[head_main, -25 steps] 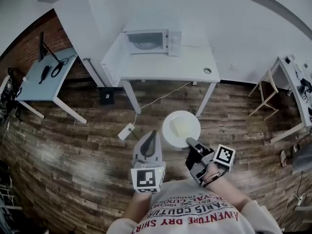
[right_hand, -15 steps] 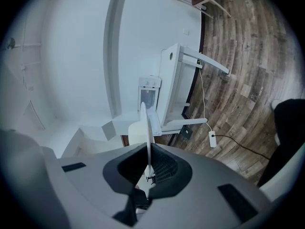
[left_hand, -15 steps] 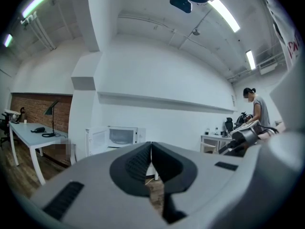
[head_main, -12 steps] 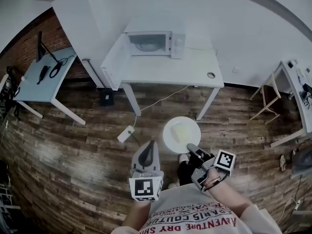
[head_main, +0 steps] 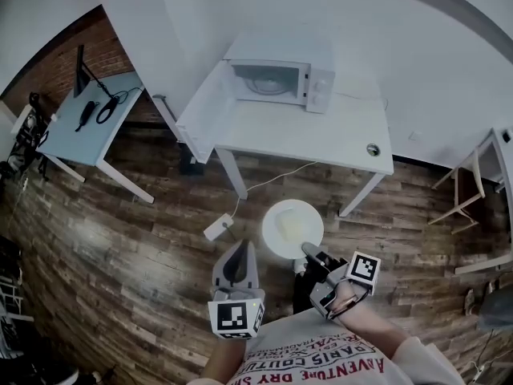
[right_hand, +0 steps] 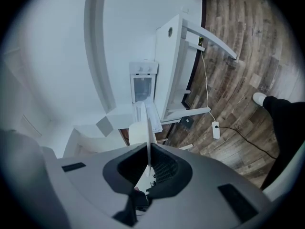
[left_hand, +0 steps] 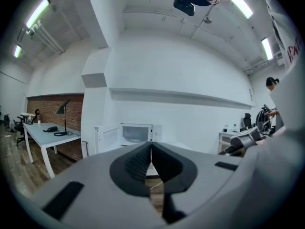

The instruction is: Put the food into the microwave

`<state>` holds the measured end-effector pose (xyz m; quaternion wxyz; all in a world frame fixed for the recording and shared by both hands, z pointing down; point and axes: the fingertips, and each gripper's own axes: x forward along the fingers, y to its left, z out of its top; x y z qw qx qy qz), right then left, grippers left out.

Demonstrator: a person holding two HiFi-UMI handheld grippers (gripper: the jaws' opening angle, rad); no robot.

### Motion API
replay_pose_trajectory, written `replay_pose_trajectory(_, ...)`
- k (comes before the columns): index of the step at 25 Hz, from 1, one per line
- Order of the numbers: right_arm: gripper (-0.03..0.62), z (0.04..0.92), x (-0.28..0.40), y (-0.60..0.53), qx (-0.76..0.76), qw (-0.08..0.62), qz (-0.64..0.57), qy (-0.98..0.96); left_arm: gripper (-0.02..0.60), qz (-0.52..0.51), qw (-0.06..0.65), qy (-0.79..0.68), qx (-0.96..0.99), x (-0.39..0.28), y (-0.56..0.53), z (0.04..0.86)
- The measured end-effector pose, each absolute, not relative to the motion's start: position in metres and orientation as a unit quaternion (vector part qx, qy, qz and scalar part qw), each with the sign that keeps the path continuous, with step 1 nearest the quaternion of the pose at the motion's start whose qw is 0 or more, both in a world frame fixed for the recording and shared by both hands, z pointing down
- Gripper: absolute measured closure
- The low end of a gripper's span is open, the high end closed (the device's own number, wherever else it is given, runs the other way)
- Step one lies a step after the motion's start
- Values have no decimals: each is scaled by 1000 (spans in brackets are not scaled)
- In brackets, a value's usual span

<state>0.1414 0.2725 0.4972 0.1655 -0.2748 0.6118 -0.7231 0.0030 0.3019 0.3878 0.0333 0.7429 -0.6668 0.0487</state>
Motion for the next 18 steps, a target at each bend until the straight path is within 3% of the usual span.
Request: replay_pose_trajectory(18,572,475,148,39,-234,147,-733,622,575,44,44,-710,701,6,88,379)
